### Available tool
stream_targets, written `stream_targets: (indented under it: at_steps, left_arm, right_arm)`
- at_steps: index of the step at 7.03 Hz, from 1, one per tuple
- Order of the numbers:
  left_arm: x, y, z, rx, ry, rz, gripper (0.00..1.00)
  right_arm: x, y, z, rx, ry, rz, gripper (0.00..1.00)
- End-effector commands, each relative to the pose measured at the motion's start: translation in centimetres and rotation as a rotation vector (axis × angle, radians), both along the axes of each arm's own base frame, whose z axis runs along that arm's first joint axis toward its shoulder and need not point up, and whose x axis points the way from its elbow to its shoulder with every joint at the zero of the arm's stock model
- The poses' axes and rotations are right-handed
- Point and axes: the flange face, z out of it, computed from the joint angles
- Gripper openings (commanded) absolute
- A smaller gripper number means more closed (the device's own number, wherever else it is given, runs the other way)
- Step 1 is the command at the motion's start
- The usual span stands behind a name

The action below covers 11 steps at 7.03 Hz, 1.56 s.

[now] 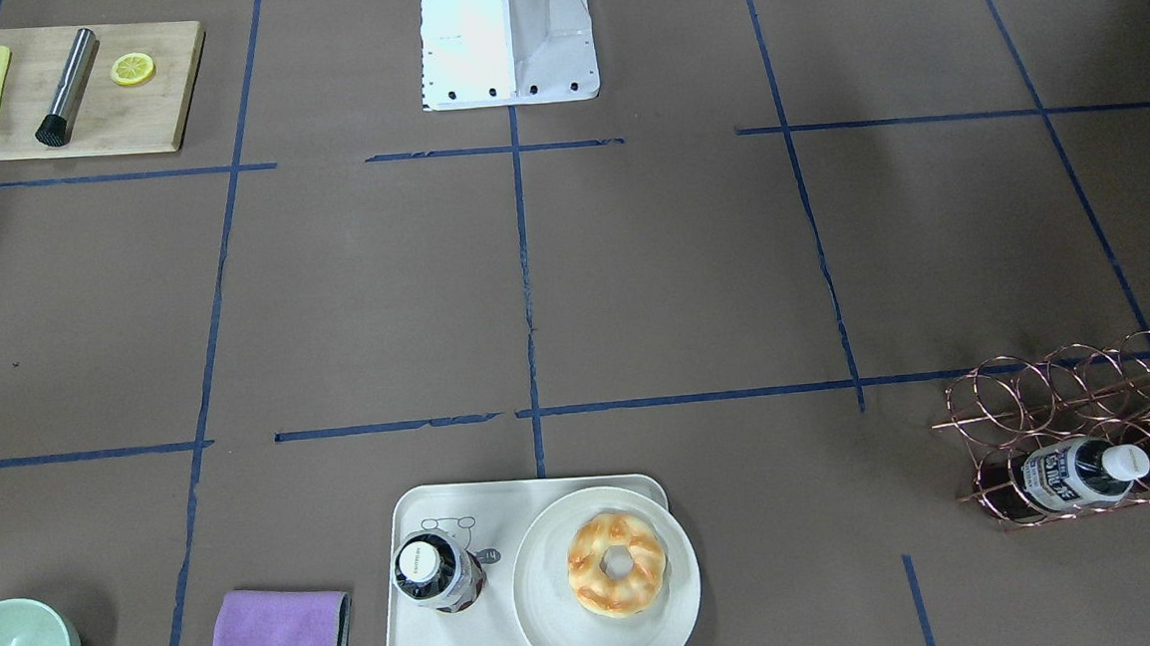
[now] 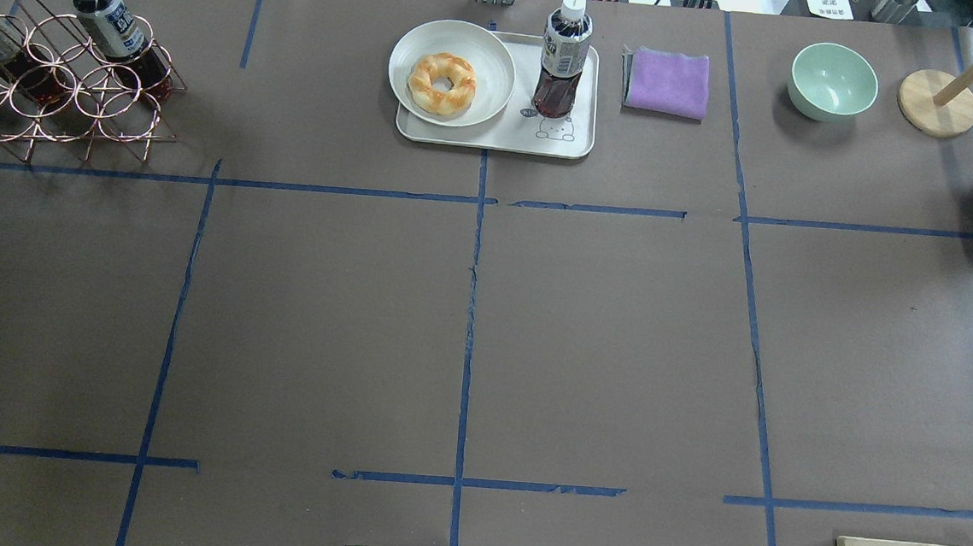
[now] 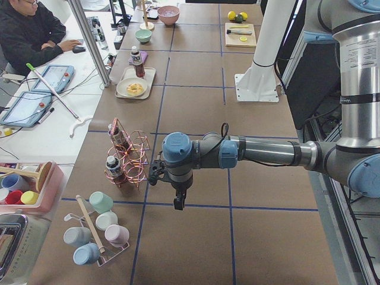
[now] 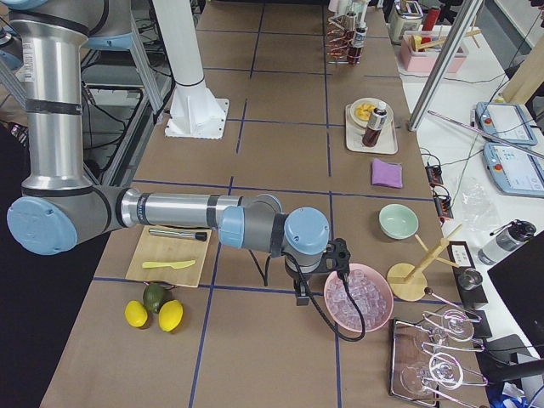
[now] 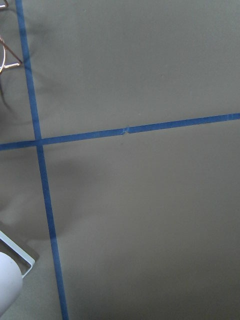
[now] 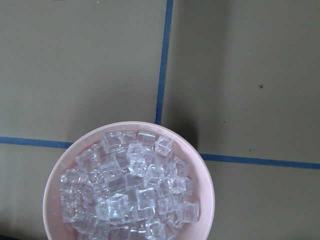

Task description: Place tea on tray

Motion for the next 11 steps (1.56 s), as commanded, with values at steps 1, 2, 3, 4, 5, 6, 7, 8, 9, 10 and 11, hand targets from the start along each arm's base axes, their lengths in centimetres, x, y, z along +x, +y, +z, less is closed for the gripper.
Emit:
stream_targets:
  at_steps: [1,2,3,4,5,6,7,8,9,10,11]
  left_arm:
    - [-0.1,0.2,1.0,-0.024,-0.001,-0.003,1.0]
    - [-0.1,0.3,1.9,-0.039,-0.003,-0.003,1.0]
    - [-0.2,0.4,2.7,-0.055,-0.001,-0.003,1.0]
    - [-0.2,0.4,4.1,-0.08,0.0,-0.002,1.0]
    - [-0.2,0.3,4.1,-0.081,0.0,-0.003,1.0]
    - [-0.2,0.2,4.1,-0.082,0.0,-0.004,1.0]
    - [-0.2,-0.1,4.1,-0.08,-0.001,-0.004,1.0]
    - [-0.2,-0.2,4.0,-0.077,-0.001,-0.004,1.0]
    - [-0.2,-0.2,4.0,-0.077,-0.001,-0.004,1.0]
    - [-0.2,-0.3,3.9,-0.073,-0.001,-0.003,1.0]
    - [-0.2,-0.3,3.9,-0.069,-0.001,-0.003,1.0]
  right_arm:
    - [-1.7,-0.2,0.3,-0.021,0.01,-0.005,1.0]
    - [-2.7,-0.4,0.4,-0.024,0.011,-0.026,1.0]
    - [-2.7,-0.5,0.3,-0.021,0.012,-0.026,1.0]
    - [-2.7,-0.5,0.2,-0.021,0.012,-0.026,1.0]
    - [-2.7,-0.5,0.1,-0.018,0.01,-0.026,1.0]
    - [-2.7,-0.4,0.0,-0.016,0.01,-0.026,1.0]
    - [-2.7,-0.3,0.2,-0.019,0.01,-0.026,1.0]
    - [-2.6,0.0,0.3,-0.015,0.01,-0.025,1.0]
    - [-2.7,0.3,0.6,-0.001,0.01,-0.025,1.0]
    - [-2.7,0.4,0.6,0.002,0.01,-0.025,1.0]
    - [-2.7,0.4,0.7,0.004,0.012,-0.026,1.0]
